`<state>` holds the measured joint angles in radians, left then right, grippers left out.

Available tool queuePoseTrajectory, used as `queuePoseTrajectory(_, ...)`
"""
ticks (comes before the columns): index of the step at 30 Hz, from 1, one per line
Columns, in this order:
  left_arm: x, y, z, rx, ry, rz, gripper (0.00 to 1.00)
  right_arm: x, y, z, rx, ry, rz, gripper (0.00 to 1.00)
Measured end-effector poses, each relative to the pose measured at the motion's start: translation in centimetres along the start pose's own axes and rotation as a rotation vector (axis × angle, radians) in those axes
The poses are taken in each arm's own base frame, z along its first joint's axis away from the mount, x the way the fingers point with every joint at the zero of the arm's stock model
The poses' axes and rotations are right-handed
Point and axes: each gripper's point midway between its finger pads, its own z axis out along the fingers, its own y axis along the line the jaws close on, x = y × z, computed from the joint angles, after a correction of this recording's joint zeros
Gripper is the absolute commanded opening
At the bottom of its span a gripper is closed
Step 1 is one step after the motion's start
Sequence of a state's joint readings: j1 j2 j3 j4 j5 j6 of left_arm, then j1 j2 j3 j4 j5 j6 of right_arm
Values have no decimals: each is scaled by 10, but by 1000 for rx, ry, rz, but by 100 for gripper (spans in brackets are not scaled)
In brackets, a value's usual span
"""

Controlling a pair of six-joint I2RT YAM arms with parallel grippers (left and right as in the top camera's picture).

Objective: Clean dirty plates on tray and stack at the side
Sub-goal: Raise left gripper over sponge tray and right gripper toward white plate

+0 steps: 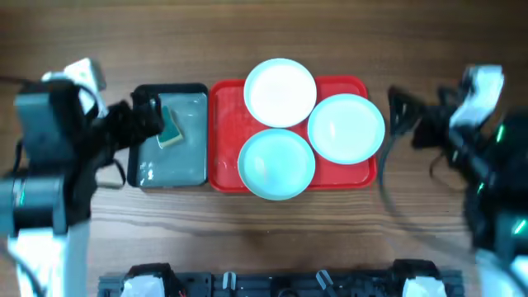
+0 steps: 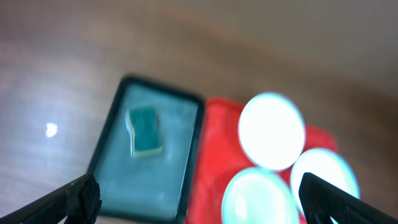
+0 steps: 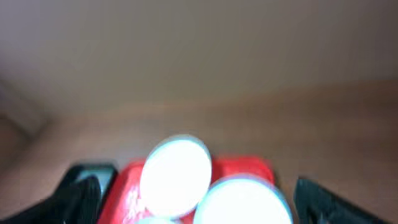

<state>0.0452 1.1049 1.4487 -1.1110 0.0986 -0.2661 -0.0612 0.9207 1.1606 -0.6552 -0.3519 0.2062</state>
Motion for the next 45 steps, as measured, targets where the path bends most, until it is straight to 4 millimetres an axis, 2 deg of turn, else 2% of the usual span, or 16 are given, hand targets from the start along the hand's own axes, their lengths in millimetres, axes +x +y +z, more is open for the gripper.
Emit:
queuePoseTrajectory(2, 9, 6, 27, -36, 99, -8, 100, -5, -2, 14, 17, 158, 63, 100)
queuePoseTrajectory(5, 15, 11, 52, -64, 174, -16, 99, -13, -5, 44, 7, 283, 113, 97)
queuePoseTrajectory(6, 16, 12, 58, -69, 189, -17, 93, -9, -5, 54, -12, 325, 133, 84)
queuePoseTrajectory(7, 16, 13, 62, -72, 196, -19, 81, 0, -4, 62, -35, 376, 159, 77)
queuePoseTrajectory(8, 15, 14, 65, -75, 198, -23, 46, 10, -4, 69, -48, 423, 178, 74)
queuePoseTrajectory(9, 15, 15, 67, -80, 200, -32, 4, 23, -5, 77, -57, 481, 192, 73)
queuePoseTrajectory(12, 11, 25, 67, -107, 187, -71, 4, 55, -1, 88, -29, 607, 169, 72)
queuePoseTrajectory(13, 10, 27, 67, -115, 183, -79, 13, 64, 4, 89, -7, 639, 136, 72)
queuePoseTrajectory(17, 5, 30, 67, -124, 162, -119, 19, 94, 29, 92, 55, 731, -27, 73)
queuePoseTrajectory(20, -7, 27, 69, -112, 113, -140, 25, 102, 29, 98, 100, 749, -46, 73)
queuePoseTrajectory(26, -8, 27, 69, -113, 109, -156, 41, 113, 18, 113, 154, 783, -34, 73)
queuePoseTrajectory(32, -8, 31, 69, -131, 105, -158, 48, 104, 18, 137, 133, 717, -71, 77)
queuePoseTrajectory(35, 1, 42, 66, -198, 129, -173, 47, 110, 7, 154, 170, 716, -109, 76)
queuePoseTrajectory(39, 9, 49, 63, -239, 157, -191, 28, 126, -6, 194, 188, 720, -141, 68)
queuePoseTrajectory(41, 10, 50, 62, -245, 160, -196, 24, 134, -9, 213, 184, 716, -148, 63)
queuePoseTrajectory(45, 19, 59, 76, -272, 165, -198, 31, 149, -16, 238, 182, 720, -153, 61)
